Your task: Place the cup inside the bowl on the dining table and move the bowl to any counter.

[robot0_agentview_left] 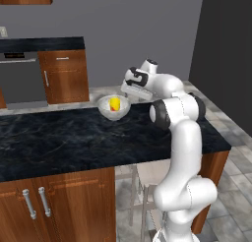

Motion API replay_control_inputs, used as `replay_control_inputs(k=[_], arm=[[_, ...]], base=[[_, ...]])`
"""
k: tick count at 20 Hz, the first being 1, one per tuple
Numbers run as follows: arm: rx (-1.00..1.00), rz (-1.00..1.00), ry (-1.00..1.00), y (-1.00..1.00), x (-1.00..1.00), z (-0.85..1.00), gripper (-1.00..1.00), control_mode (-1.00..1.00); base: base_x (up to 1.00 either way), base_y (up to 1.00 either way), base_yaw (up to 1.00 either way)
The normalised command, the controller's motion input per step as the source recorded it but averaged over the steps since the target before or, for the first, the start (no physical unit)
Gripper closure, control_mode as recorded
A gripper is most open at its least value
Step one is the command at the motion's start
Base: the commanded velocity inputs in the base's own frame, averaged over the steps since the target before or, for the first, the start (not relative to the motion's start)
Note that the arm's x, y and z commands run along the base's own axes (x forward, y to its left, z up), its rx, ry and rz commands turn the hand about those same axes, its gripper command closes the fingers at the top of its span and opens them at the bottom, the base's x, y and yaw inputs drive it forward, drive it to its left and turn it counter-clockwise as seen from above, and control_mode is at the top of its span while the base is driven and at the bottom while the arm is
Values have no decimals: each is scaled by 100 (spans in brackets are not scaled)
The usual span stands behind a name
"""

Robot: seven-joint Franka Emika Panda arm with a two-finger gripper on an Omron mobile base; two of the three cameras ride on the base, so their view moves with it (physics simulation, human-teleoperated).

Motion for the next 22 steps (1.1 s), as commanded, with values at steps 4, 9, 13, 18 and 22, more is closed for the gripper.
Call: replay_control_inputs(k=[4, 9, 13, 18, 22], arm=[[3, -12, 10, 0, -15, -9, -100, -100], [0, -1, 4, 0, 0, -15, -100, -100], [0, 0, 1, 0, 0, -14, -100, -100], [0, 0, 0, 0, 14, -4, -100, -100], [0, 0, 0, 0, 26, 0, -100, -100]], base=[[0, 0, 0], [0, 0, 0], [0, 0, 0], [0, 0, 0], [0, 0, 0]])
